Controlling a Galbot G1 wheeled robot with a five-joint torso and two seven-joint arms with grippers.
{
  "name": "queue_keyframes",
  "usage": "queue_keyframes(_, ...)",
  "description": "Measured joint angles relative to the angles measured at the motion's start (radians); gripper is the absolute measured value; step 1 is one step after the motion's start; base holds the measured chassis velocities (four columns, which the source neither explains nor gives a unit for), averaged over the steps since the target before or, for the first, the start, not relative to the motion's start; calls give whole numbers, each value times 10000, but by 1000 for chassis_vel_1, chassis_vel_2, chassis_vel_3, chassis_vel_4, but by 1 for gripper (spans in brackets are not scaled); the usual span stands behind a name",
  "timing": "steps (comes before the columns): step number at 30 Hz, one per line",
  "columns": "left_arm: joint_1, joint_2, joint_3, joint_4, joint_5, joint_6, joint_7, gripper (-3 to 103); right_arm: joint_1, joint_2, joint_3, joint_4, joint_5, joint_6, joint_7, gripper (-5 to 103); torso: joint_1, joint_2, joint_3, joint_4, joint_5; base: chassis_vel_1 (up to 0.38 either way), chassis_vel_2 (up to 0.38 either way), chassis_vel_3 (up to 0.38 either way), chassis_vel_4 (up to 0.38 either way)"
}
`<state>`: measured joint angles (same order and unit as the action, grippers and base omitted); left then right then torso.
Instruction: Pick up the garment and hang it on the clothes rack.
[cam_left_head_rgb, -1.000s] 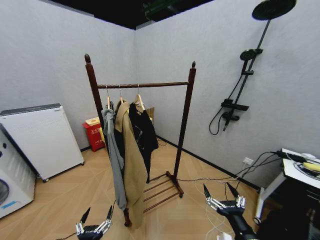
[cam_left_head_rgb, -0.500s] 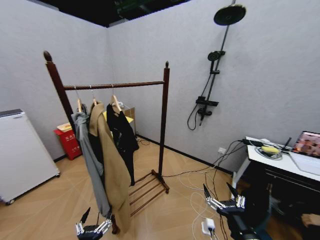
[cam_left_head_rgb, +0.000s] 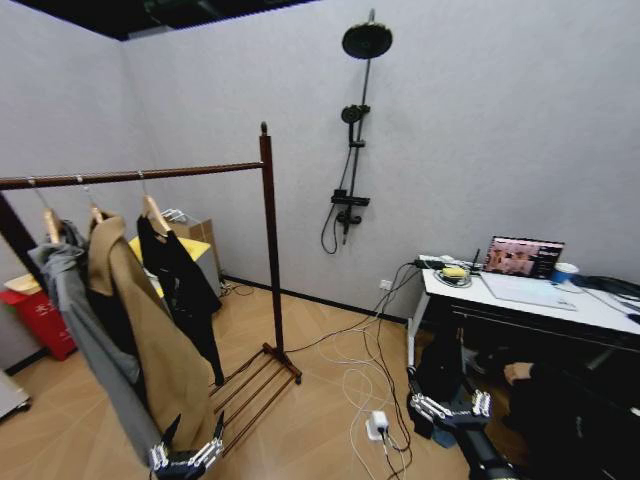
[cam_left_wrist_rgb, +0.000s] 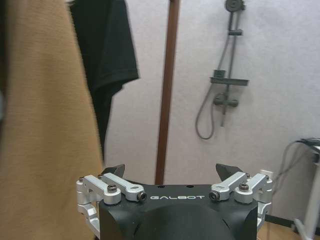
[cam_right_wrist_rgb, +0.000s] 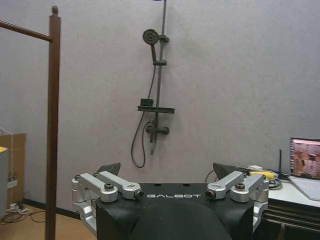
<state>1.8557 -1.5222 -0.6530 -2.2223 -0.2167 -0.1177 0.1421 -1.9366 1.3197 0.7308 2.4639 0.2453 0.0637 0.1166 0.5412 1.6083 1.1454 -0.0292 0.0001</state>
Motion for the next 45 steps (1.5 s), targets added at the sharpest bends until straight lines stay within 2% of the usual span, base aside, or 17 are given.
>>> queue_keyframes(22,0,0,0,0,0,0,0,100,-1,0,0,-1,1,0,2,100,0,1,-1,-2,0,-112,-109,-112,-109)
queue_keyframes(26,0,0,0,0,0,0,0,100,-1,0,0,-1,1,0,1,100,0,0,0,3,-1,0,0,0,0)
queue_keyframes(45,0,-2,6,0,0,0,5,100,0,-2,0,-1,1,0,1,100,0,1,0,-2,1,-74,-114,77,113)
